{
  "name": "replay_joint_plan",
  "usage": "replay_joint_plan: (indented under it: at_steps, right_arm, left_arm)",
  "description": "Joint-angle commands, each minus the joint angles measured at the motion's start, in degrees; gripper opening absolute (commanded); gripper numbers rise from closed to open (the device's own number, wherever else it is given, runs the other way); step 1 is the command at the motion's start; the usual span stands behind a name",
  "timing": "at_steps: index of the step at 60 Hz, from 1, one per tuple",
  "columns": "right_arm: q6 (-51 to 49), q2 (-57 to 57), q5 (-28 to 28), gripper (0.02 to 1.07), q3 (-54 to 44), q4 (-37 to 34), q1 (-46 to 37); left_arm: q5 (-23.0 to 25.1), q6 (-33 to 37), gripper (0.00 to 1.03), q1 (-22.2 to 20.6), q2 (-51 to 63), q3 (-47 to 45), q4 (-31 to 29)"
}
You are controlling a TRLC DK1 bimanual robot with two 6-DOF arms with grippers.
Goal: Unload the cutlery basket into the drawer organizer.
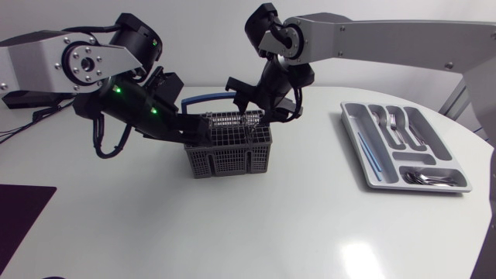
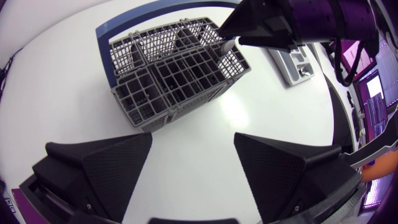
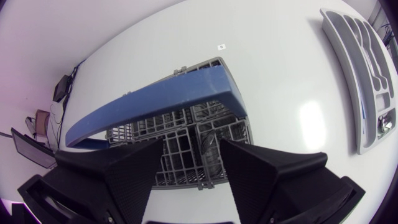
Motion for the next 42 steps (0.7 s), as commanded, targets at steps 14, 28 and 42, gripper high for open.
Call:
replay_joint_plan:
  at_steps: [14,28,42]
  right_arm:
    - [3.96,2.11,-1.81,0.64,-2.12,-0.57,0.25]
    - [4.93,1.93,-2.78,0.64,-2.74,-0.48,-0.45]
    - [5.10,2.02,-2.16,0.64,-2.91,0.48,-0.45]
  left_arm:
    - [0.10,1.51,0.92,1.23,1.04,-1.61,0.81]
    - [0.10,1.51,0.92,1.06,1.66,-1.79,1.68]
    - [0.19,1.07,0.92,0.44,1.74,-3.54,3.71]
